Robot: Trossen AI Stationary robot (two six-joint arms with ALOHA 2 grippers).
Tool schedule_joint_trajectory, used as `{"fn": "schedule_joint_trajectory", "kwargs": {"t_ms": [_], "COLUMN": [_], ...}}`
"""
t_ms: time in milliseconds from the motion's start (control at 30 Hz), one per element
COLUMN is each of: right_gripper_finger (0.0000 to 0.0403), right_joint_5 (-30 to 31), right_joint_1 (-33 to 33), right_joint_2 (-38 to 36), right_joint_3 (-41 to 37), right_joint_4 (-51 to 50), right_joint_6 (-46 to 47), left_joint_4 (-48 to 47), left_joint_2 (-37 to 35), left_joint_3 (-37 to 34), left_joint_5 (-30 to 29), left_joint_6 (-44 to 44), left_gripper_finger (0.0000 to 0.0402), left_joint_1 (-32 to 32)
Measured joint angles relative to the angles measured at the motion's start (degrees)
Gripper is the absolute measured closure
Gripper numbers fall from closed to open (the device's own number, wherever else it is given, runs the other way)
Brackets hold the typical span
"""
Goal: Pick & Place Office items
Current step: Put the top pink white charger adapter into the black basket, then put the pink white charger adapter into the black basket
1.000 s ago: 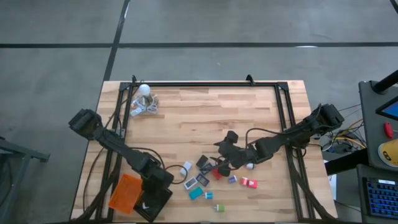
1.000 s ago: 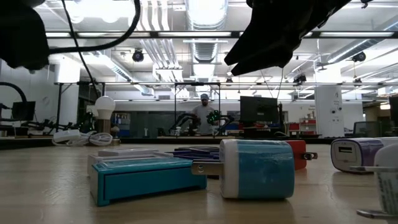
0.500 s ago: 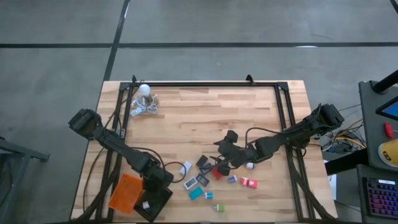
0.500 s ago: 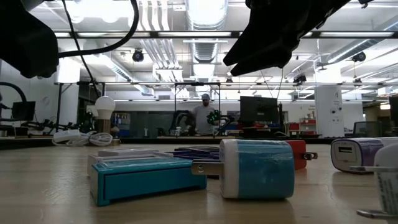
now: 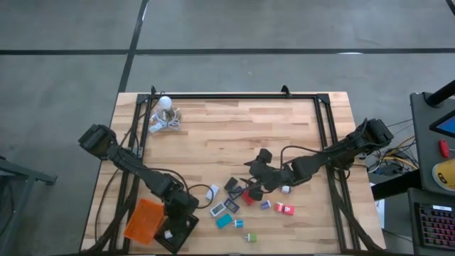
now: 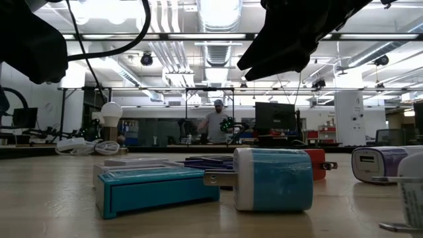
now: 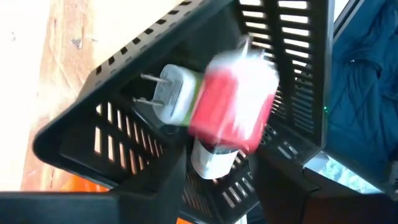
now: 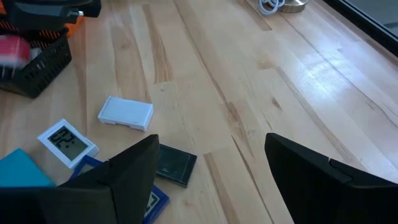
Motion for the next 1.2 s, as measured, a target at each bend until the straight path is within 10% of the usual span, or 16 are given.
{"fn": "schedule_joint_trajectory", "kwargs": {"t_ms": [933, 1200], "right_gripper_finger": [0.0112, 0.0106], "right_joint_5": [-0.8, -0.8], "right_joint_1": [0.1, 0.1], "right_joint_2": [0.0, 0.0], "right_joint_3": [0.0, 0.2], "right_joint_4": [0.2, 0.6], "right_joint_6": [0.2, 4.2], "left_joint_4": [0.5, 4.3], "left_joint_2": [-5.4, -10.6], "left_joint_3": [1.7, 1.9], "left_joint_5": [0.7, -7.2], "left_joint_6": [11.4, 20.1], "left_gripper_finger": [0.0218, 0.0218], "left_joint_1": [0.7, 1.2]}}
